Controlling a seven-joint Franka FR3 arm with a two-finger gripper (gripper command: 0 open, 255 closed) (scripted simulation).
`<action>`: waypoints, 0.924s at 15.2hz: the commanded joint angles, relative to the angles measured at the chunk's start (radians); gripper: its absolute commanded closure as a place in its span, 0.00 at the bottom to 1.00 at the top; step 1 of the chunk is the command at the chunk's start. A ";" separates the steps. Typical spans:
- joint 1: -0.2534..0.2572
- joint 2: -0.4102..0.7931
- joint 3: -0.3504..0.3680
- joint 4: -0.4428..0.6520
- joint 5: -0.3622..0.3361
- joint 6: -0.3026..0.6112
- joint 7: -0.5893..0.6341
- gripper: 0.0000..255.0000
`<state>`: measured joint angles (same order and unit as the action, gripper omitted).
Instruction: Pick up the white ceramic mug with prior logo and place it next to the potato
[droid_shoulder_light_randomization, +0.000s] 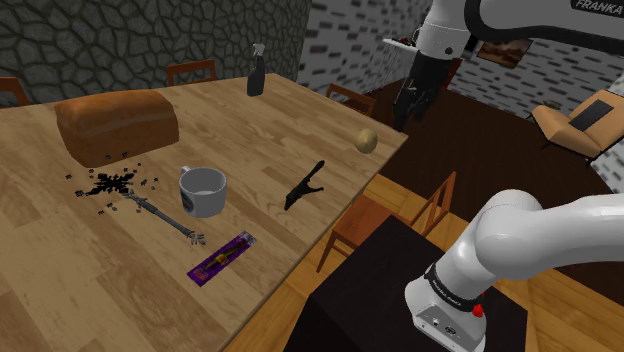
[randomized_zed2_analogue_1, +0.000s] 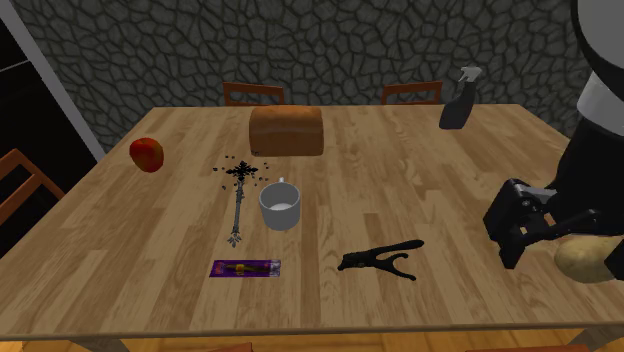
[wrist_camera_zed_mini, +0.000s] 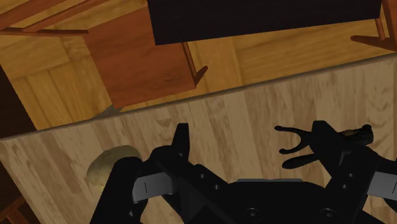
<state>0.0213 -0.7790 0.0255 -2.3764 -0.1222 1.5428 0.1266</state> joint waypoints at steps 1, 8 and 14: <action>0.000 0.000 0.000 0.000 0.000 0.000 0.000 0.00; 0.037 0.143 0.081 -0.026 0.085 0.184 0.121 0.00; 0.062 0.304 0.150 0.002 0.133 0.338 0.217 0.00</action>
<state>0.0795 -0.5034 0.1634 -2.3776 0.0039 1.8501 0.3263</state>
